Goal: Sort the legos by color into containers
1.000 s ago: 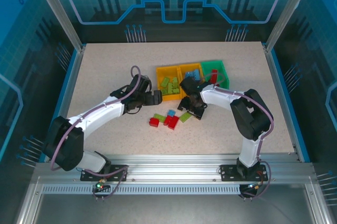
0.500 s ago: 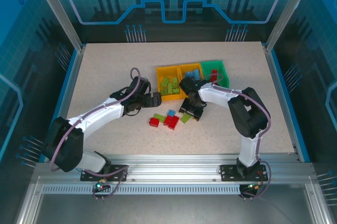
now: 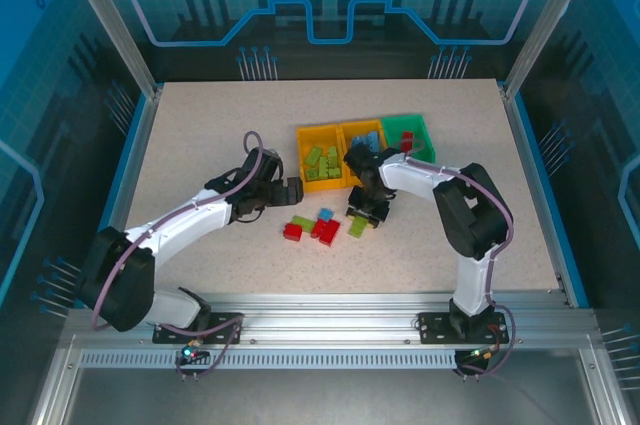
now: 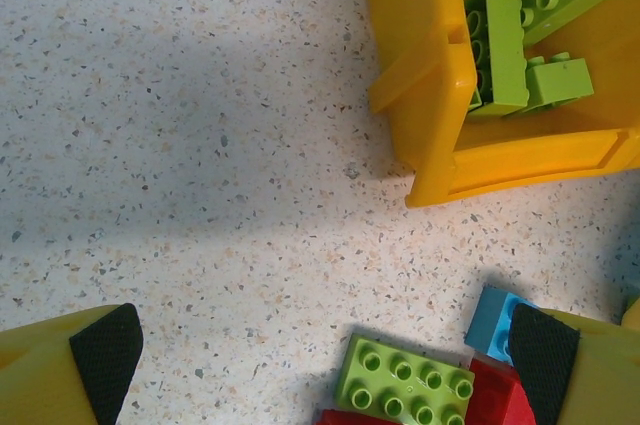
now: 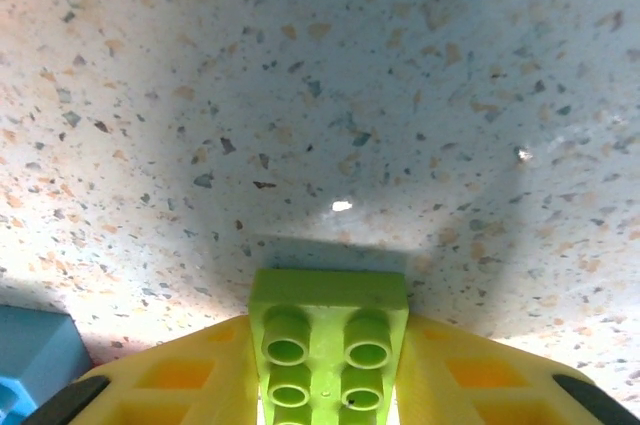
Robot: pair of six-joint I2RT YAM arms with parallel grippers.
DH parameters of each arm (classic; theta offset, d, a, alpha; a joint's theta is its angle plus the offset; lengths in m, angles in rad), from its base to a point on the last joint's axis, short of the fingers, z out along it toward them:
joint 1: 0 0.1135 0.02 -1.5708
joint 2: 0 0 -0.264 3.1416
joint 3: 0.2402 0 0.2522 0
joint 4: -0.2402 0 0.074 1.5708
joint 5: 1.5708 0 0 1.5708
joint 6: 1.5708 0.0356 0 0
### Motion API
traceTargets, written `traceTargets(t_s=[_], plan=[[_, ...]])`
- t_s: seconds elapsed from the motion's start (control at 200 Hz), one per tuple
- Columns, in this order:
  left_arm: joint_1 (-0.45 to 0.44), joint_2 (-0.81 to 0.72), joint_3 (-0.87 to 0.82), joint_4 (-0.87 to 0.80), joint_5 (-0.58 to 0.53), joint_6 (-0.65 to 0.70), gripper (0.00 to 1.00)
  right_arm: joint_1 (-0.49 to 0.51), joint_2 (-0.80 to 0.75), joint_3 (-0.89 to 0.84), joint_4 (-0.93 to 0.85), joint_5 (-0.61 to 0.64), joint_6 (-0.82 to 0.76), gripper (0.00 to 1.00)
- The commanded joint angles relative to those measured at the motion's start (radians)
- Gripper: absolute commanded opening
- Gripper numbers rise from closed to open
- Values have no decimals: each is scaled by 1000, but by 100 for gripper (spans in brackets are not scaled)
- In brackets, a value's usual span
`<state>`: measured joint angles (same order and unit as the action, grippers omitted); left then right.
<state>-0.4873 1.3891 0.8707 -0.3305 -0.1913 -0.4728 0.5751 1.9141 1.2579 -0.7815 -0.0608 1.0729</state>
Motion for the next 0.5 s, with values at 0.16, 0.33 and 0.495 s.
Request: traceTargets(t_s=[0.16, 0.33, 0.495], plan=[[6, -29, -29, -8, -20, -26, 99, 11, -89, 157, -77, 57, -158, 38], [6, -21, -59, -23, -15, -52, 99, 22, -55, 302, -40, 68, -269, 38], [4, -18, -88, -16, 20, -75, 99, 26, 48, 462, -14, 112, -374, 38]])
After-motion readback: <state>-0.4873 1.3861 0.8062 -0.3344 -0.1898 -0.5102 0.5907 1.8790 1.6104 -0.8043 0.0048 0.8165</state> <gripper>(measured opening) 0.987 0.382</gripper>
